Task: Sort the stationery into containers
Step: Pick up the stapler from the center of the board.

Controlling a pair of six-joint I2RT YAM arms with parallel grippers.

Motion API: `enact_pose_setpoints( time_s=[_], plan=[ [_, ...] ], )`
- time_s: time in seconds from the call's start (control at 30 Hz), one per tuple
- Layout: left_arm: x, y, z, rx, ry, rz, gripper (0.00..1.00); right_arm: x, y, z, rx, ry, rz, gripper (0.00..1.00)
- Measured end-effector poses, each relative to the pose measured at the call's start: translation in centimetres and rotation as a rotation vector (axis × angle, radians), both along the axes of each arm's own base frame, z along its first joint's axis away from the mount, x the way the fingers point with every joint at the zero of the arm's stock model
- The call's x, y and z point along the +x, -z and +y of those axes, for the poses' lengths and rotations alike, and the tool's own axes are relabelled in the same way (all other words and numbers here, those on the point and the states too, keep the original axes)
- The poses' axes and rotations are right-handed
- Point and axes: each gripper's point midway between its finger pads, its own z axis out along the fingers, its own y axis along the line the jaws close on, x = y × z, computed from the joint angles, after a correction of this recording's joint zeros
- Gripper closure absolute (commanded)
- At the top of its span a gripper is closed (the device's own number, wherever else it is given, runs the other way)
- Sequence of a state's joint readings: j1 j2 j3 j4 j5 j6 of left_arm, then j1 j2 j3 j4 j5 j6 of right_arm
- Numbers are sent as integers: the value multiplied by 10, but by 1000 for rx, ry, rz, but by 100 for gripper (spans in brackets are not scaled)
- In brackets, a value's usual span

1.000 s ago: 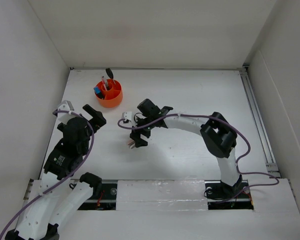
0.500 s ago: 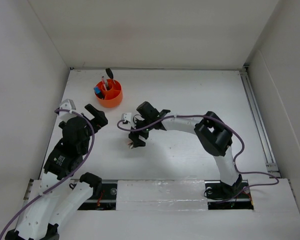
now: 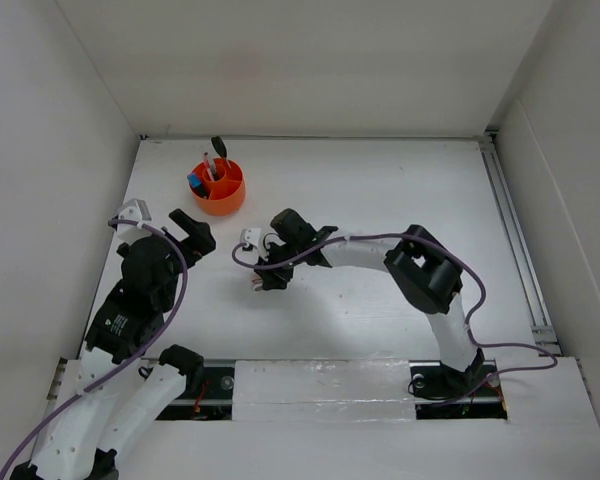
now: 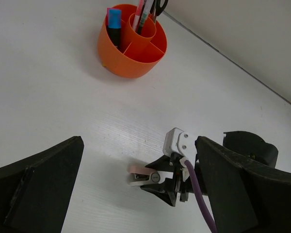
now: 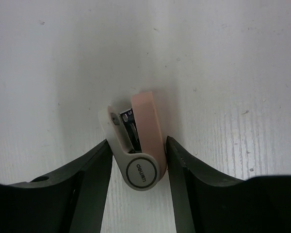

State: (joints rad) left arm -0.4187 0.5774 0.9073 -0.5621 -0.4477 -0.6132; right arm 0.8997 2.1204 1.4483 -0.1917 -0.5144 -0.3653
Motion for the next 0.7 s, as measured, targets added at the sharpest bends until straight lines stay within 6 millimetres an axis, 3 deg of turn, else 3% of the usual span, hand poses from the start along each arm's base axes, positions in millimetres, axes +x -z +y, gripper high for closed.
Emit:
enact_pose_setpoints(
  time_s=[0.23, 0.37, 0.4, 0.43, 0.5, 0.7],
  plan=[
    [-1, -2, 0, -3, 5, -10, 0, -3, 0, 3, 15, 33, -19, 65],
    [-1, -3, 0, -4, 5, -12, 0, -8, 1, 2, 16, 56, -17, 69],
    [-1, -3, 0, -4, 5, -12, 0, -9, 1, 2, 17, 61, -16, 73],
    [-1, -3, 0, -4, 5, -12, 0, -13, 1, 1, 15, 64, -11, 86],
    [-1, -3, 0, -4, 5, -12, 0, -17, 1, 0, 18, 70, -6, 100],
    [-1, -3, 0, -4, 5, -13, 0, -26, 1, -5, 32, 103, 15, 100]
  ],
)
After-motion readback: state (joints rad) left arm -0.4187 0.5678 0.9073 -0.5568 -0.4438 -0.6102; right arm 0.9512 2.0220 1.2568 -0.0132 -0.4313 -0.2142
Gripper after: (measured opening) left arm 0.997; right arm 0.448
